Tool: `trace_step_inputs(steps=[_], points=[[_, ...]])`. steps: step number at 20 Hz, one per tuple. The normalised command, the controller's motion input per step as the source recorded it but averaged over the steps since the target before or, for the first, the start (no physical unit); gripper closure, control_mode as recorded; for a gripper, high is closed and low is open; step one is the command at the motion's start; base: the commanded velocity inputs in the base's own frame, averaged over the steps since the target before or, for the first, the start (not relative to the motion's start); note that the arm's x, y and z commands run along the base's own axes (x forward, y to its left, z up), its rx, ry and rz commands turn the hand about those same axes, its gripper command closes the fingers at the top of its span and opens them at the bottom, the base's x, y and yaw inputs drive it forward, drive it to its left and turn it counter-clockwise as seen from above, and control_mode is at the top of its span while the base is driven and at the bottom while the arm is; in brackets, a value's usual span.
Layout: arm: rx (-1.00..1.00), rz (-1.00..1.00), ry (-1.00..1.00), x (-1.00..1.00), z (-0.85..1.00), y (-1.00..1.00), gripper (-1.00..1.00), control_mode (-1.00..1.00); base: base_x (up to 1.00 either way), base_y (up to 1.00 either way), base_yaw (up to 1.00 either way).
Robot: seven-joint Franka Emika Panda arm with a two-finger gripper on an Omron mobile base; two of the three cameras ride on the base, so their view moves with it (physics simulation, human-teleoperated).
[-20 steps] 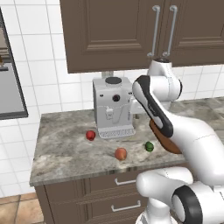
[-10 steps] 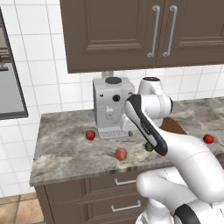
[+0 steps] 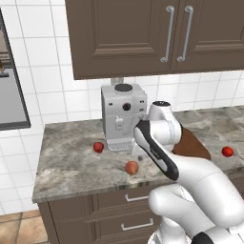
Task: Place the avocado, onion, tomato, and bell pepper on the cutting board.
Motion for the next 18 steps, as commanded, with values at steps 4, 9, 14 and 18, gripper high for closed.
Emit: trace_step_inputs(steps=[4,9,14,18], points=[[0.00,0.00,0.00,0.29,-0.31,0.11,-1.00,-1.00,0.00,0.00,0.00],[0.00,0.00,0.00,0.26,-0.06,0.36,-1.00,-1.00,0.00,0.00,0.00],[0.00,0.00,0.00,0.23,0.00,0.30,-1.00,-1.00,0.00,0.00,0.00],[0.00,0.00,0.00,0.20,0.00,0.01,-1.00,-1.00,0.00,0.00,0.00]])
